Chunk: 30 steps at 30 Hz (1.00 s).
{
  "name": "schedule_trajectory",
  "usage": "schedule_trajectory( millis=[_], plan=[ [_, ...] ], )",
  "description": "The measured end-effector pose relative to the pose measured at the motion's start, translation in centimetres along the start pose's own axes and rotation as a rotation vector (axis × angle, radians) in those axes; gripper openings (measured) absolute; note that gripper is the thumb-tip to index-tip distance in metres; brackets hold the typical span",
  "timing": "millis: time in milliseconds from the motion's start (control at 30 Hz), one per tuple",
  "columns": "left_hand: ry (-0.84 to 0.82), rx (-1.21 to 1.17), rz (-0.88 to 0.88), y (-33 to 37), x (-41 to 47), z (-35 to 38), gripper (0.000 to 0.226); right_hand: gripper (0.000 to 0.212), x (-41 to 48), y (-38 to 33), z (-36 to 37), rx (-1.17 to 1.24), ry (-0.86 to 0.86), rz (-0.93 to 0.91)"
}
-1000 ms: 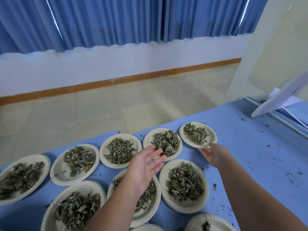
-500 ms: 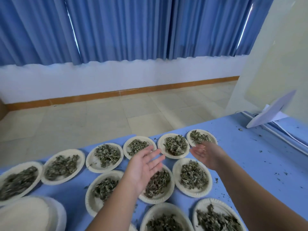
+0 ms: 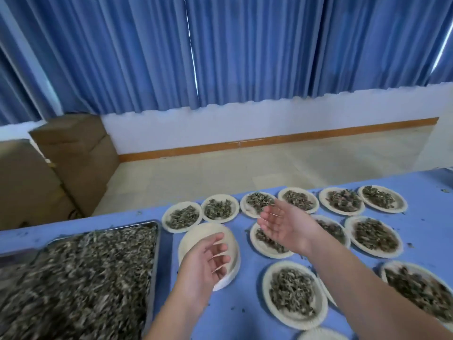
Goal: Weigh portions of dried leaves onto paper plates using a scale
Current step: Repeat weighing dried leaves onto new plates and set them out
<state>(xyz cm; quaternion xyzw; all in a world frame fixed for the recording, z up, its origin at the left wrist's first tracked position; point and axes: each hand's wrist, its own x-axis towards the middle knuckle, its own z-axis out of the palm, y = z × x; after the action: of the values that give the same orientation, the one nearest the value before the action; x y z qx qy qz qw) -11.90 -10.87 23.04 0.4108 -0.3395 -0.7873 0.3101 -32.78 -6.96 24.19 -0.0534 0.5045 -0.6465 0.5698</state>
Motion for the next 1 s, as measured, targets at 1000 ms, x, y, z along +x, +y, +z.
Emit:
schedule_trajectory(
  millis=[1000],
  plan=[
    [0.337,0.077,0.444,-21.1,-11.2,-14.7,0.012,0.016,-11.1,24.0,-10.5,0.036,-0.186,-0.284]
  ],
)
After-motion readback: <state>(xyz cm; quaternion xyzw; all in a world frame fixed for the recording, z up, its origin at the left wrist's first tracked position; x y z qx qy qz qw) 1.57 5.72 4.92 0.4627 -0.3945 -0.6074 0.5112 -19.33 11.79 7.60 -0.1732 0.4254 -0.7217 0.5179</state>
